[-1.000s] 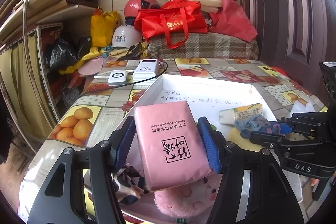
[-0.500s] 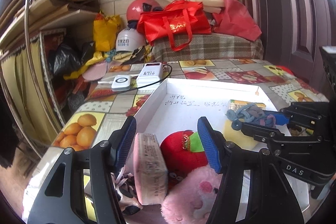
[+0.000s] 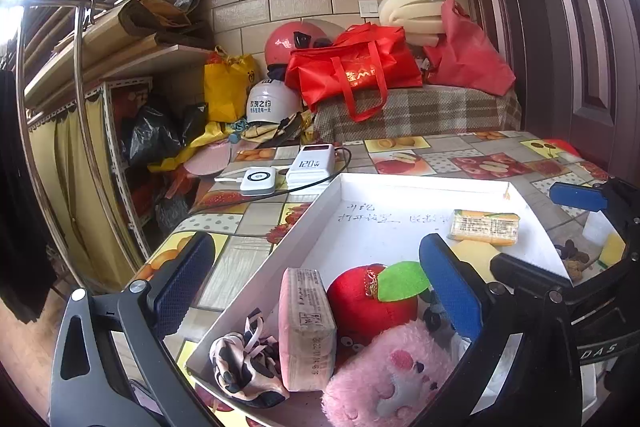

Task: Organize soft objects
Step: 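Lower the pink tissue pack into the tray with the left gripper while the right drops the blue rope in, then reach the right gripper to the tan knotted rope and grasp it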

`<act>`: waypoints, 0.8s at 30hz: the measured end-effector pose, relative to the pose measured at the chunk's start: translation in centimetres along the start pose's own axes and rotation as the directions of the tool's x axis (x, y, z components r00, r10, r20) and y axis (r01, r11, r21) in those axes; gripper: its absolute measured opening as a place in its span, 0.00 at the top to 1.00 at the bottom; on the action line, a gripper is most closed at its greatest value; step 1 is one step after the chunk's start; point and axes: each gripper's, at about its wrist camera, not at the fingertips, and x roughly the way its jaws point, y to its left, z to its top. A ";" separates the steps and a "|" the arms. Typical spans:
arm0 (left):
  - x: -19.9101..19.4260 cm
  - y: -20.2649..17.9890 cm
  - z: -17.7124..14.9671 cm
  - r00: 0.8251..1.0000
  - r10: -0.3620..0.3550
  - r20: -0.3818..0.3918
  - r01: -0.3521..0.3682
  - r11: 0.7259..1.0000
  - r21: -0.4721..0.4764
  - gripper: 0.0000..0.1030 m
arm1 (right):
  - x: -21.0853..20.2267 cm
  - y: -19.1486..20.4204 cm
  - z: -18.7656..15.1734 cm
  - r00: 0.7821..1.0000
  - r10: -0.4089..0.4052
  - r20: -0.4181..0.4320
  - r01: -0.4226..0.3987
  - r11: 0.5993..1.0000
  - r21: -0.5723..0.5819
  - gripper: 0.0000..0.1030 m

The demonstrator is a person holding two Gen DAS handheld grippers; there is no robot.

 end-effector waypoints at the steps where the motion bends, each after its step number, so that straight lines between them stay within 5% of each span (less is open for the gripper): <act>1: 0.0 0.0 0.0 1.000 0.000 0.000 0.000 1.000 -0.002 0.00 | -0.1 -0.1 -0.1 1.000 -0.004 0.007 0.004 1.000 0.009 0.00; 14: -0.9 0.7 -0.2 1.000 0.000 0.030 0.001 0.999 -0.033 0.00 | -3.6 -2.1 -1.0 0.984 -0.041 0.173 0.019 0.992 0.127 0.00; 24: -1.6 1.0 -0.2 0.999 -0.005 0.049 0.008 0.998 -0.060 0.00 | -5.2 -3.3 -2.0 0.989 -0.028 0.148 0.002 0.984 0.176 0.00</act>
